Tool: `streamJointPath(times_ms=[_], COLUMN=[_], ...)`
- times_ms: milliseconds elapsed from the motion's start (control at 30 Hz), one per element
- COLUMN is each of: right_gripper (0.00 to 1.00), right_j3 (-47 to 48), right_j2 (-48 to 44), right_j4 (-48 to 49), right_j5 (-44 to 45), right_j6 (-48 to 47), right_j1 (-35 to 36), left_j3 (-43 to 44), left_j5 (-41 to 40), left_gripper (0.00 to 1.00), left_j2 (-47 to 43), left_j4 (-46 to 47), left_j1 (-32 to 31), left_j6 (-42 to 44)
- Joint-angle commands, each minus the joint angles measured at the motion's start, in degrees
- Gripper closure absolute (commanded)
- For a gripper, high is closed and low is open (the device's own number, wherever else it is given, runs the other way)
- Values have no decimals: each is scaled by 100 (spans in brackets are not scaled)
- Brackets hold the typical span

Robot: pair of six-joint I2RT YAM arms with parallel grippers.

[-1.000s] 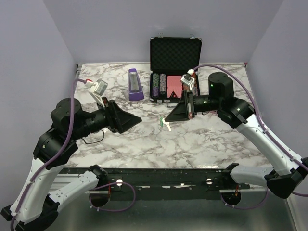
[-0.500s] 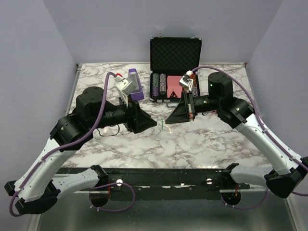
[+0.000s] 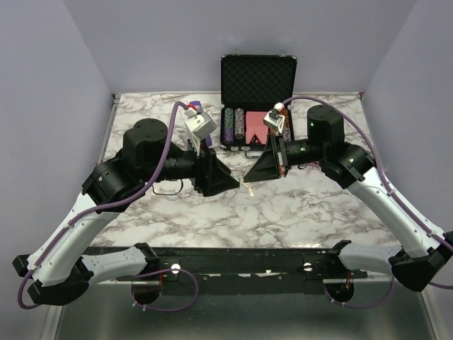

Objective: Remove the keys from the keyring

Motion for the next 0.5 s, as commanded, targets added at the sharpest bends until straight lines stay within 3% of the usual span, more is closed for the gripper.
streamJointPath(times_ms=[0, 467], right_gripper=[99, 99], right_j3=[287, 393], right_j2=[-22, -31], right_j4=[-169, -116], right_j5=[-285, -479], right_j6=[16, 16], right_j1=[49, 93], left_j3=[210, 341], left_j5=[311, 293], left_gripper=[37, 43], left_j2=[4, 267], left_j4=[-191, -41], left_j1=[-46, -169], left_j6=[397, 424])
